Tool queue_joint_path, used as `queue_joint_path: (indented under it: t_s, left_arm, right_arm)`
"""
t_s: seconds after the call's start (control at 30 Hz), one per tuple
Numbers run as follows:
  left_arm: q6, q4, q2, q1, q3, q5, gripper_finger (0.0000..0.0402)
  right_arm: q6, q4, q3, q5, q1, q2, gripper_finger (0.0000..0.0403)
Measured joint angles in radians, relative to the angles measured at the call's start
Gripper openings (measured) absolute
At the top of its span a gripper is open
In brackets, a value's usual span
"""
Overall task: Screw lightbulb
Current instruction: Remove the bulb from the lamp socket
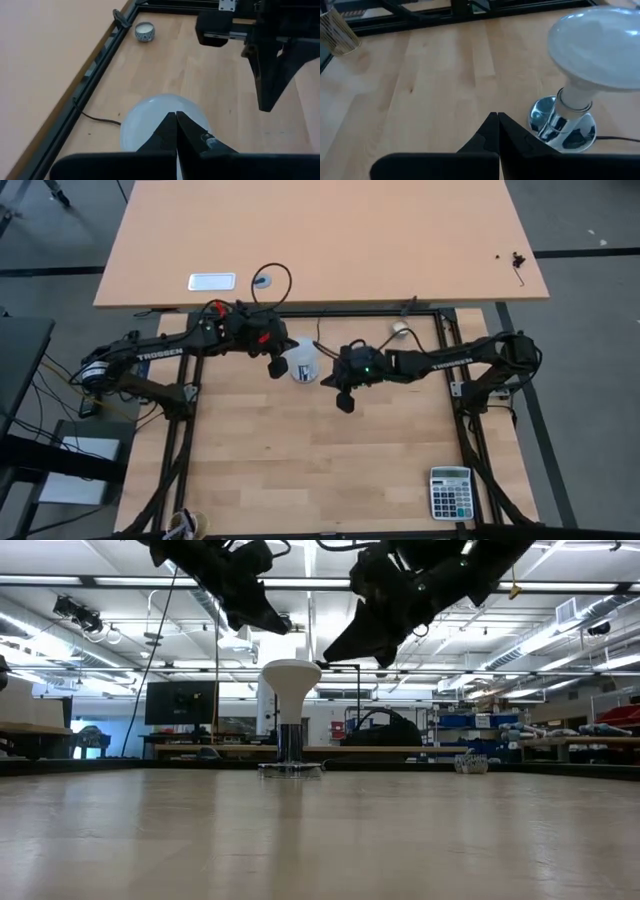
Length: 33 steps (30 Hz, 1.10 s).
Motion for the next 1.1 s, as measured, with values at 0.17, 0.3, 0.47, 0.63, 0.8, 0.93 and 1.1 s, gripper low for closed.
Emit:
queue_joint_path:
  t_s: [0.17,0.3,0.47,0.63,0.8,0.93,1.1]
  left_arm:
    - [-0.004,0.000,0.006,-0.004,0.000,-0.001,0.0000]
    - [-0.007,0.001,0.006,-0.004,0.001,-0.001,0.0000]
    - [-0.007,0.003,0.006,-0.004,0.001,-0.002,0.0001]
    - [-0.008,0.003,0.006,-0.004,0.001,-0.002,0.0005]
    - [-0.004,0.001,0.006,-0.004,0.001,-0.002,0.0005]
    - [0.021,-0.002,0.006,-0.004,0.001,-0.003,0.0005]
    - [0.033,-0.021,0.006,-0.004,0.002,-0.003,0.0005]
  right_arm:
    - [0.016,0.032,-0.032,0.084,0.045,0.000,0.0006]
    - [0.016,0.054,-0.041,0.106,0.066,0.000,0.0006]
    - [0.016,0.078,-0.041,0.108,0.072,0.000,0.0011]
    - [0.016,0.080,-0.041,0.108,0.071,0.000,0.0021]
    - [0.058,0.088,-0.041,0.108,0.069,0.000,0.0023]
    - [0.090,0.106,-0.041,0.108,0.056,0.000,0.0024]
    - [0.119,0.109,-0.031,0.120,0.033,0.000,0.0025]
